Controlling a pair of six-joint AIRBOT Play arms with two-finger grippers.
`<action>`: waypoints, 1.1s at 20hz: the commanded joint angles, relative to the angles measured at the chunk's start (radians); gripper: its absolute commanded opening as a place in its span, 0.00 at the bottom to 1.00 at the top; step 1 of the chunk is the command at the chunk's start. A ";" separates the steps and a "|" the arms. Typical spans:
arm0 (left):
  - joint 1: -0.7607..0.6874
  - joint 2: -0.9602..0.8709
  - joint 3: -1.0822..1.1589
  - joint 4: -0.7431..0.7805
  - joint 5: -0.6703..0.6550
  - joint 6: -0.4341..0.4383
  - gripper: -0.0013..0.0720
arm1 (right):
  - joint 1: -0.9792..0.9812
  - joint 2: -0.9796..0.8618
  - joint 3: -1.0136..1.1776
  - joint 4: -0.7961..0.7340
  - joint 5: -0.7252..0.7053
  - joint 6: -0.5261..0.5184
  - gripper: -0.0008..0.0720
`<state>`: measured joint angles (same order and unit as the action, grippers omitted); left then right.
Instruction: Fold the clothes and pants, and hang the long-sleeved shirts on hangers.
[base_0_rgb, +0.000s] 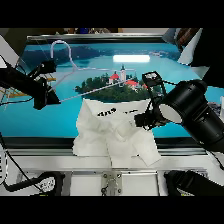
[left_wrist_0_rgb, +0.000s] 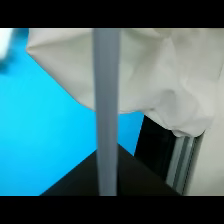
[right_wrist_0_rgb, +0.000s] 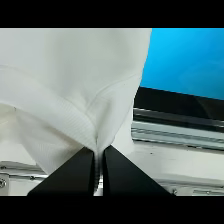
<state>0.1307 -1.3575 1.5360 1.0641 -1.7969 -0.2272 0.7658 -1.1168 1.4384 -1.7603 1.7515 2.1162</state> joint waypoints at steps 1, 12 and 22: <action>0.023 0.046 -0.099 -0.048 0.002 0.119 0.04 | 0.001 -0.002 0.000 0.000 0.000 0.000 0.06; 0.054 0.171 -0.325 -0.045 0.027 0.196 0.04 | -0.040 -0.004 0.035 -0.011 0.014 0.000 0.06; -0.007 0.331 -0.550 -0.080 0.154 0.239 0.04 | -0.110 -0.003 0.078 0.019 0.030 0.002 0.06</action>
<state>0.1596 -1.0668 1.0359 0.9974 -1.6848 0.0021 0.6621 -1.1206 1.5108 -1.7454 1.7794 2.1166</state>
